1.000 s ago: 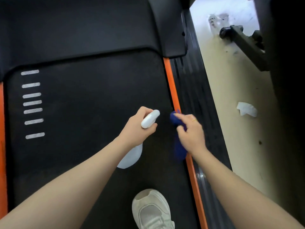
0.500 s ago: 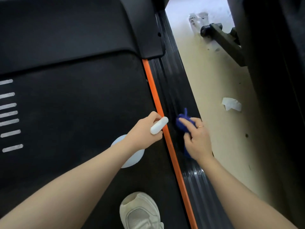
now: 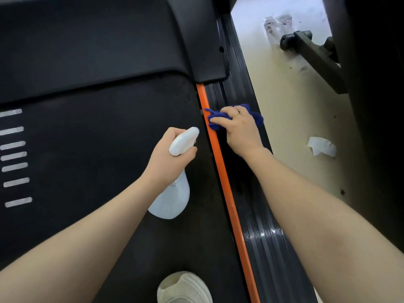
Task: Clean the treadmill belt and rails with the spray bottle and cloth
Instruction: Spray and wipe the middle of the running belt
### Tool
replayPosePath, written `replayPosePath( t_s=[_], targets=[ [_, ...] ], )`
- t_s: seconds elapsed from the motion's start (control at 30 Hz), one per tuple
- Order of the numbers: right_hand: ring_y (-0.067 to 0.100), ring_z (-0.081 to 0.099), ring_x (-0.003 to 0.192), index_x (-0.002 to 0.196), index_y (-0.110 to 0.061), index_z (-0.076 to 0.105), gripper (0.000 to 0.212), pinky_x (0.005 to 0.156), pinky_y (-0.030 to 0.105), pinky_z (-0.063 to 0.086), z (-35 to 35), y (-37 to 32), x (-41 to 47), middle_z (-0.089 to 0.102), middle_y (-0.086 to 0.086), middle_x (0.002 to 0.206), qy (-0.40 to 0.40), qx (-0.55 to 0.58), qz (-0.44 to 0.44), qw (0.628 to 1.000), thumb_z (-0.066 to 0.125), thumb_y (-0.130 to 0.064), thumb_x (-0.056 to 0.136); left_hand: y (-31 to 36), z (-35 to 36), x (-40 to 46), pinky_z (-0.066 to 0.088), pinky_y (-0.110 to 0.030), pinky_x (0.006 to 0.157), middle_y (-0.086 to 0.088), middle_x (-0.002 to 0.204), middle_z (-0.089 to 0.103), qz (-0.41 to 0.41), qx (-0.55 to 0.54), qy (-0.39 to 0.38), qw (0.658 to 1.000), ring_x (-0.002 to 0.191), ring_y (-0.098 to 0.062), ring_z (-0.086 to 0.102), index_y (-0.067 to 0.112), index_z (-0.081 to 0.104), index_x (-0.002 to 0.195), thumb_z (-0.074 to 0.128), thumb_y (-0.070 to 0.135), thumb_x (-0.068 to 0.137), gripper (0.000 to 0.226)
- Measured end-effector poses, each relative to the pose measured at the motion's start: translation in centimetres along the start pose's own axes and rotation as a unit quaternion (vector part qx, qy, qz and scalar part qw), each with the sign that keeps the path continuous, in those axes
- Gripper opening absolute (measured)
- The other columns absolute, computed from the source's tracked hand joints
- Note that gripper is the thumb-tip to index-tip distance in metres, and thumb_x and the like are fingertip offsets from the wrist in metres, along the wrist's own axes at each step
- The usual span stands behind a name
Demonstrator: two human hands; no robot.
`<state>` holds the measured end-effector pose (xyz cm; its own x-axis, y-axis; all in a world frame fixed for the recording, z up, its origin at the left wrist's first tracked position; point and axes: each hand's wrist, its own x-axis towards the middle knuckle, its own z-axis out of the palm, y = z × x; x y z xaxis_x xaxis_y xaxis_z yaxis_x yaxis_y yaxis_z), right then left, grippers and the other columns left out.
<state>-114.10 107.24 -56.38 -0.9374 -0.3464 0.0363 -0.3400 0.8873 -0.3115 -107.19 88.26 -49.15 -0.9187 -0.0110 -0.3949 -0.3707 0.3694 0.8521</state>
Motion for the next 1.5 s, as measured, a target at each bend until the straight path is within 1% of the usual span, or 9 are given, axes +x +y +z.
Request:
replayPosePath(
  t_s=[0.13, 0.23, 0.63, 0.73, 0.93, 1.03, 1.2, 1.33, 1.5],
  targets=[
    [0.032, 0.054, 0.096, 0.09, -0.012, 0.073, 0.029, 0.079, 0.041, 0.048, 0.2, -1.2, -7.6, 0.065, 0.008, 0.099, 0.017, 0.066, 0.007, 0.998, 0.046, -0.013, 0.08, 0.3, 0.4, -0.1, 0.048, -0.019, 0.071, 0.01, 0.096, 0.058, -0.005, -0.009, -0.012, 1.0, 0.084, 0.001, 0.056, 0.017, 0.055, 0.105, 0.064, 0.01, 0.085, 0.024],
    [0.029, 0.051, 0.098, 0.093, -0.012, 0.072, 0.032, 0.083, 0.041, 0.046, -0.1, -0.6, -11.4, 0.065, 0.007, 0.101, -0.012, 0.092, -0.015, 0.996, 0.042, -0.017, 0.082, 0.5, 0.9, 0.0, 0.046, -0.016, 0.068, 0.01, 0.095, 0.057, 0.0, -0.002, -0.026, 1.0, 0.086, -0.002, 0.057, 0.02, 0.055, 0.106, 0.065, 0.011, 0.085, 0.026],
    [0.039, 0.047, 0.103, 0.11, -0.011, 0.067, 0.039, 0.089, 0.044, 0.039, -1.0, 4.4, -1.5, 0.057, 0.015, 0.117, 0.006, 0.089, 0.078, 0.993, 0.046, 0.002, 0.08, 0.5, 1.0, -0.2, 0.051, -0.032, 0.08, 0.002, 0.105, 0.059, 0.004, 0.026, -0.059, 0.998, 0.097, -0.014, 0.058, 0.019, 0.054, 0.111, 0.064, 0.01, 0.085, 0.029],
    [0.041, 0.047, 0.103, 0.104, -0.01, 0.069, 0.039, 0.088, 0.045, 0.041, -1.2, 3.4, -1.0, 0.058, 0.015, 0.115, 0.013, 0.082, 0.101, 0.991, 0.044, -0.001, 0.076, 0.3, 1.1, -0.1, 0.051, -0.033, 0.082, 0.001, 0.107, 0.06, 0.008, 0.025, -0.054, 0.998, 0.099, -0.014, 0.059, 0.019, 0.054, 0.11, 0.064, 0.01, 0.085, 0.028],
    [0.04, 0.056, 0.091, 0.088, -0.011, 0.072, 0.027, 0.076, 0.045, 0.043, 1.6, -3.6, -5.3, 0.066, 0.012, 0.102, -0.008, 0.054, -0.057, 0.997, 0.06, -0.005, 0.065, -0.1, -0.8, -0.3, 0.05, -0.026, 0.074, -0.002, 0.107, 0.06, 0.021, 0.02, -0.041, 0.999, 0.094, -0.011, 0.059, 0.021, 0.053, 0.108, 0.065, 0.01, 0.084, 0.028],
    [0.036, 0.06, 0.083, 0.084, -0.012, 0.074, 0.026, 0.073, 0.041, 0.047, 4.1, -6.7, -7.5, 0.068, 0.012, 0.097, -0.032, 0.012, -0.08, 0.996, 0.075, -0.004, 0.059, -0.7, -2.5, -1.0, 0.046, -0.025, 0.072, 0.0, 0.105, 0.063, 0.009, -0.026, 0.002, 1.0, 0.089, -0.009, 0.06, 0.022, 0.053, 0.106, 0.065, 0.017, 0.083, 0.027],
    [0.039, 0.06, 0.09, 0.103, -0.008, 0.069, 0.044, 0.072, 0.045, 0.055, 5.7, -10.3, -13.7, 0.063, 0.019, 0.107, -0.062, 0.029, 0.019, 0.997, 0.068, 0.001, 0.06, -1.9, -4.6, -3.5, 0.05, -0.031, 0.076, 0.004, 0.101, 0.064, -0.001, 0.008, -0.031, 0.999, 0.091, -0.009, 0.061, 0.022, 0.056, 0.1, 0.063, 0.028, 0.074, 0.028],
    [0.041, 0.059, 0.092, 0.103, -0.009, 0.069, 0.044, 0.076, 0.051, 0.053, 5.3, -11.8, -14.0, 0.062, 0.02, 0.108, -0.059, 0.083, 0.076, 0.992, 0.043, -0.003, 0.068, -4.1, -6.6, -5.7, 0.05, -0.038, 0.078, 0.003, 0.099, 0.064, -0.018, 0.045, -0.044, 0.998, 0.088, -0.01, 0.06, 0.024, 0.057, 0.098, 0.064, 0.024, 0.076, 0.024],
    [0.031, 0.025, 0.13, 0.137, -0.015, 0.044, 0.051, 0.106, 0.037, 0.023, 5.7, -15.5, -7.3, 0.03, 0.012, 0.146, -0.107, 0.124, 0.24, 0.957, 0.042, 0.0, 0.088, -6.1, -9.6, -7.8, 0.049, -0.028, 0.077, 0.008, 0.098, 0.064, -0.027, 0.014, 0.027, 0.999, 0.09, -0.007, 0.06, 0.023, 0.057, 0.099, 0.061, 0.023, 0.072, 0.028]
  ],
)
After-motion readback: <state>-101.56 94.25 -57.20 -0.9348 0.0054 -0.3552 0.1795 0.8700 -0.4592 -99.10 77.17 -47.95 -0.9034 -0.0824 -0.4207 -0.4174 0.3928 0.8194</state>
